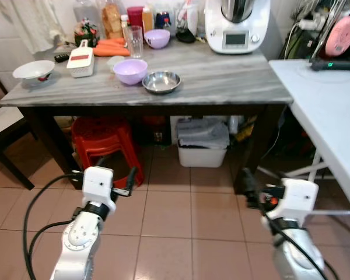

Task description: Setting the table

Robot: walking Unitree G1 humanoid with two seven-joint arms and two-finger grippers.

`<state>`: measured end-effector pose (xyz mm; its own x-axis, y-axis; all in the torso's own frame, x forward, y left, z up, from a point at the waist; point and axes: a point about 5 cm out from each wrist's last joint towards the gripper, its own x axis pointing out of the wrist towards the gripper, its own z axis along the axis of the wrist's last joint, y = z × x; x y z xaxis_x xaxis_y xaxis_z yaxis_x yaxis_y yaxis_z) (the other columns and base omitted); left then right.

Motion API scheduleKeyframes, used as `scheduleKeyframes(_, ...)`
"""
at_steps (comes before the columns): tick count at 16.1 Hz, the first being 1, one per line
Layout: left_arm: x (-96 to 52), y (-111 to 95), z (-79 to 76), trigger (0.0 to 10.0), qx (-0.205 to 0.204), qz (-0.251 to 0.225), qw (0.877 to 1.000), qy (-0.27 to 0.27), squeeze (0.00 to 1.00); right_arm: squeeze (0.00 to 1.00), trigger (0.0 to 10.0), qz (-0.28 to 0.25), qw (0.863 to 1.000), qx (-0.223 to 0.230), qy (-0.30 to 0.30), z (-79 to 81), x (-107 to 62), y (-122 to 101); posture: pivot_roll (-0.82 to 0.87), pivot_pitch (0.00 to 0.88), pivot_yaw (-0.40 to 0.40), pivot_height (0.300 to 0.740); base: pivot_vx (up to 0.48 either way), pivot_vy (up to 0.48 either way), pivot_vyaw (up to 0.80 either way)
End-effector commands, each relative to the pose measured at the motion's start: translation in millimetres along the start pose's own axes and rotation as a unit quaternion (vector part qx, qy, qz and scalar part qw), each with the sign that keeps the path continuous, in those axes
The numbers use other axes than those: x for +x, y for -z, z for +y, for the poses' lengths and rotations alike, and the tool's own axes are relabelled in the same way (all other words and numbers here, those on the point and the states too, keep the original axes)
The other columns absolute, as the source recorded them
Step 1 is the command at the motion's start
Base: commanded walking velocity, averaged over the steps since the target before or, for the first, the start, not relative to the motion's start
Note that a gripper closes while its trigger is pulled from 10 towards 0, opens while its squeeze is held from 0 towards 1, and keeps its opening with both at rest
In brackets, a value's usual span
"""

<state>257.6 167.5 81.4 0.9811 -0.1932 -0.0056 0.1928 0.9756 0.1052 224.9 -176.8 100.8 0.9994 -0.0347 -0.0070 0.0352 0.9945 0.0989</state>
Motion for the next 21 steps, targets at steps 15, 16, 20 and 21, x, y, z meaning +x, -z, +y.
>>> scheduleKeyframes(15,3.9,-0.7,7.9,10.0,0.007,0.005,1.000,0.003,0.00,0.00,10.0,-0.001,1.000,0.016,-0.008,7.4,2.9,-0.3,-0.01,0.000,0.036,0.740,0.000,-0.380,0.00)
scheduleKeyframes(16,4.1,-0.7,7.6,10.0,0.006,0.005,1.000,0.004,0.00,0.00,10.0,-0.001,1.000,0.016,-0.008,7.4,3.0,-0.2,-0.01,0.000,0.036,0.740,0.000,-0.446,0.00)
scheduleKeyframes(20,4.6,-0.7,7.6,10.0,0.006,0.004,1.000,0.005,0.00,0.00,10.0,-0.001,1.000,0.014,-0.010,8.1,4.1,-0.1,-0.01,0.000,0.035,0.740,0.000,-0.471,0.00)
scheduleKeyframes(21,4.8,-0.8,7.7,10.0,0.006,0.004,1.000,0.005,0.00,0.00,10.0,-0.001,1.000,0.014,-0.010,8.1,4.3,-0.2,-0.01,0.000,0.035,0.740,0.000,-0.480,0.00)
